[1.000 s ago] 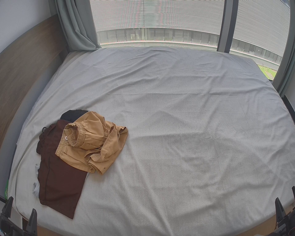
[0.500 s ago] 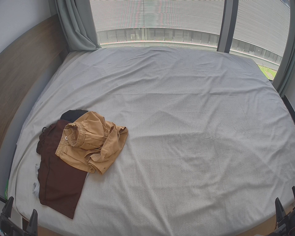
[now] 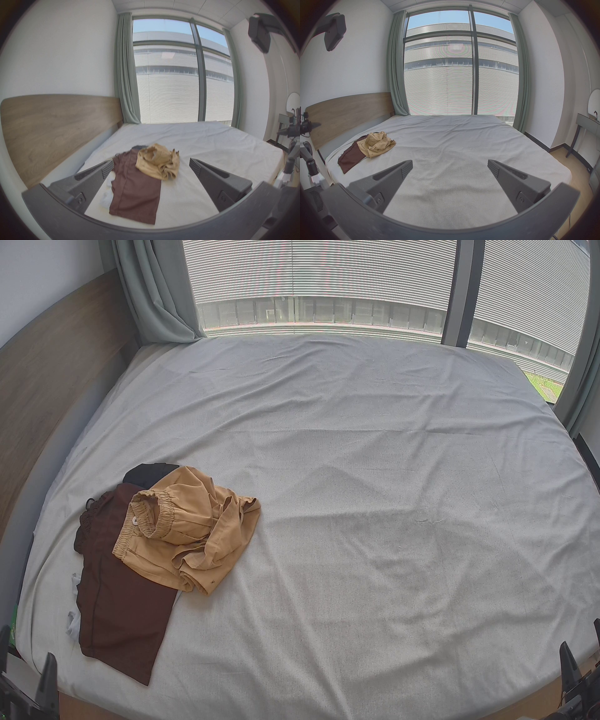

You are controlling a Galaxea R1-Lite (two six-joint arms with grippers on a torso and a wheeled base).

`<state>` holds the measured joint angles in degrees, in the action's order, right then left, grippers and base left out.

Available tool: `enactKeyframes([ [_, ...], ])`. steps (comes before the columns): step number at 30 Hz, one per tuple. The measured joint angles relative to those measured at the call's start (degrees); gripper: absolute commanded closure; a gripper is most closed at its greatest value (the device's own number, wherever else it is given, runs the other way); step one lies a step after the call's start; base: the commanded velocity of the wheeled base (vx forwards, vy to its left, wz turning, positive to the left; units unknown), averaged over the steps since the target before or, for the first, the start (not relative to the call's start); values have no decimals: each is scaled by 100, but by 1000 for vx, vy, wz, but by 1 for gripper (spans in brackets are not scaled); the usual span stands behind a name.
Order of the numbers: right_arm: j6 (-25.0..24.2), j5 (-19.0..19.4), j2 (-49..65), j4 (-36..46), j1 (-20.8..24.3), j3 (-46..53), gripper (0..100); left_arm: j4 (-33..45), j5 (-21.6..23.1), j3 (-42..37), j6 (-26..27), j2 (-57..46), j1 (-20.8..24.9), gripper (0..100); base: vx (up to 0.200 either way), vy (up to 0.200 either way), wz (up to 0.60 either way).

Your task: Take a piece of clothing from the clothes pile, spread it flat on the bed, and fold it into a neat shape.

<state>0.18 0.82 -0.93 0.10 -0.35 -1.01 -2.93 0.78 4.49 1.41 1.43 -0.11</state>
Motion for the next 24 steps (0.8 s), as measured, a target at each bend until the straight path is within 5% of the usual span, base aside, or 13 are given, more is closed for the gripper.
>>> enactKeyframes([
  [11, -2, -6, 0, 0, 5, 0, 0, -167, 215, 662, -151, 920, 116, 0, 0, 0, 0],
  [24, 0, -6, 0, 0, 17, 0, 0, -251, 354, 1517, -1526, 2211, 914, 0, 0, 0, 0],
])
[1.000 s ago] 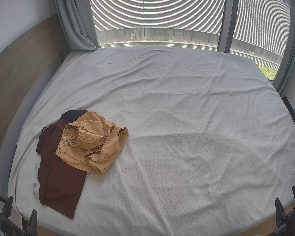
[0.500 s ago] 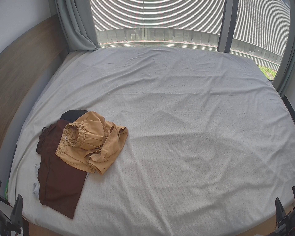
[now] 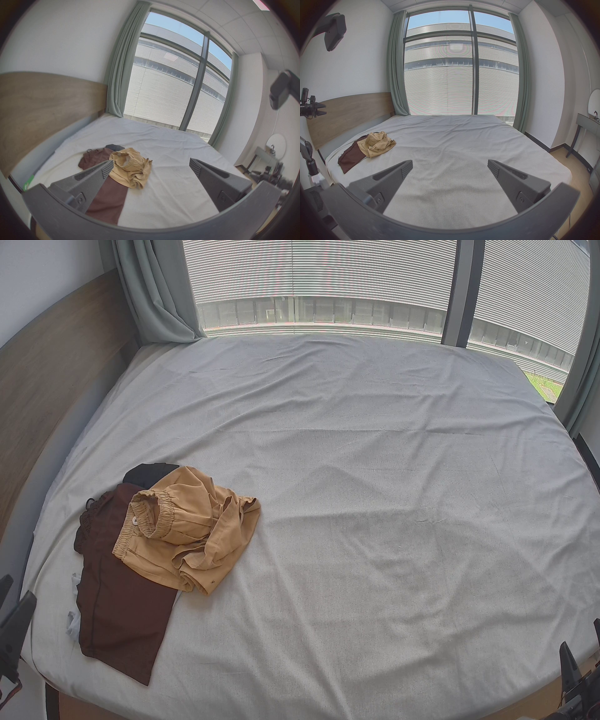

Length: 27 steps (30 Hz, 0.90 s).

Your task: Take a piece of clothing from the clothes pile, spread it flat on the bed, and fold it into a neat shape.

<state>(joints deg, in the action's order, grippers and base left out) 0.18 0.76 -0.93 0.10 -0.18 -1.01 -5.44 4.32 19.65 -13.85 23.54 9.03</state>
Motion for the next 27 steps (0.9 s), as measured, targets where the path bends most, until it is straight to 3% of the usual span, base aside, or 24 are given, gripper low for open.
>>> enactKeyframes([
  [6, 4, 2, 0, 0, -4, 0, 0, -613, 22, 121, -424, 875, 177, 0, 0, 0, 0],
  [17, 0, 2, 0, 0, 0, 0, 0, -1914, 182, 157, -522, 2536, 226, 0, 0, 0, 0],
  [27, -16, 0, 0, 0, -4, 0, 0, -2163, 613, 201, -528, 3467, 173, 0, 0, 0, 0],
])
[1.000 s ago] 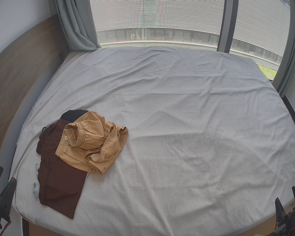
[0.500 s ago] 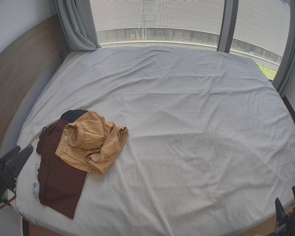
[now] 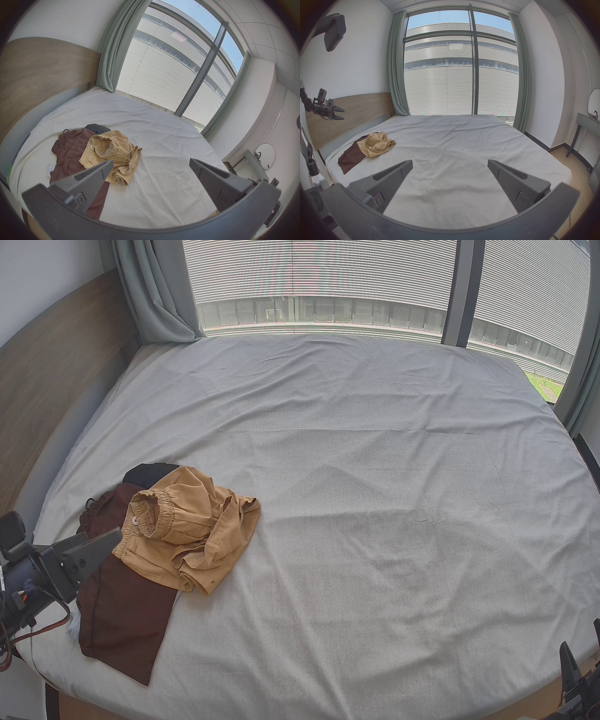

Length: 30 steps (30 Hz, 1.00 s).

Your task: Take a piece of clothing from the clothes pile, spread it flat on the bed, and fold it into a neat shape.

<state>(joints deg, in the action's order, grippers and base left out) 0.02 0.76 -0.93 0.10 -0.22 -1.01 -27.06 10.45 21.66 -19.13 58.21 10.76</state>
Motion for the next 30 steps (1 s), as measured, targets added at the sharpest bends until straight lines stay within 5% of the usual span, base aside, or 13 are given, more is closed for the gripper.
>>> enactKeyframes([
  [30, -2, 0, 0, 0, 4, 0, 0, -2270, 1248, 146, 66, 2900, -901, 0, 0, 0, 0],
])
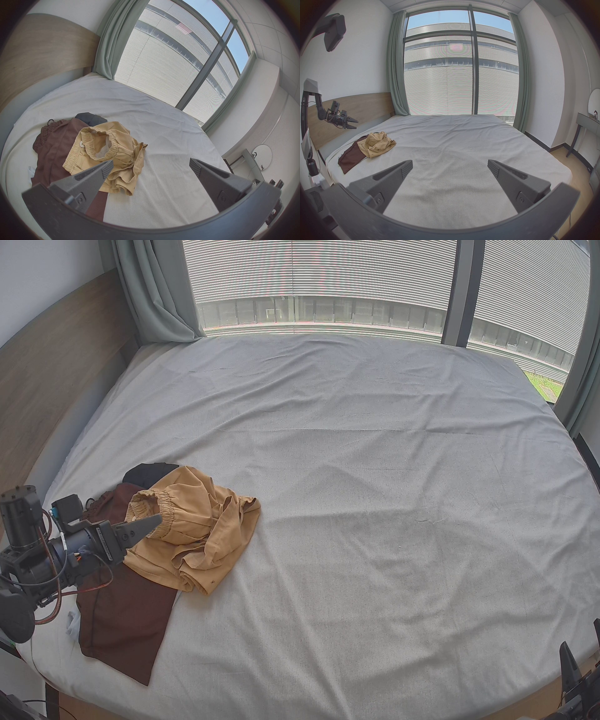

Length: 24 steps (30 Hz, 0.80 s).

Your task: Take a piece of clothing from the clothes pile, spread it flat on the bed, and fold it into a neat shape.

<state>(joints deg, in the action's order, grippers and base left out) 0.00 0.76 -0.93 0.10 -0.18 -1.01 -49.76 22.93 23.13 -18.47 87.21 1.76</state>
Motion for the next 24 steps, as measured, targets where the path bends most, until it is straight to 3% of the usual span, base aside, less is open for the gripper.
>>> enactKeyframes([
  [9, 0, 0, 0, 0, 0, 0, 0, -757, 90, 135, 288, 916, -132, 0, 0, 0, 0],
  [24, -10, 0, 0, 0, 0, 0, 0, -845, 384, 790, 664, 1998, -390, 0, 0, 0, 0],
])
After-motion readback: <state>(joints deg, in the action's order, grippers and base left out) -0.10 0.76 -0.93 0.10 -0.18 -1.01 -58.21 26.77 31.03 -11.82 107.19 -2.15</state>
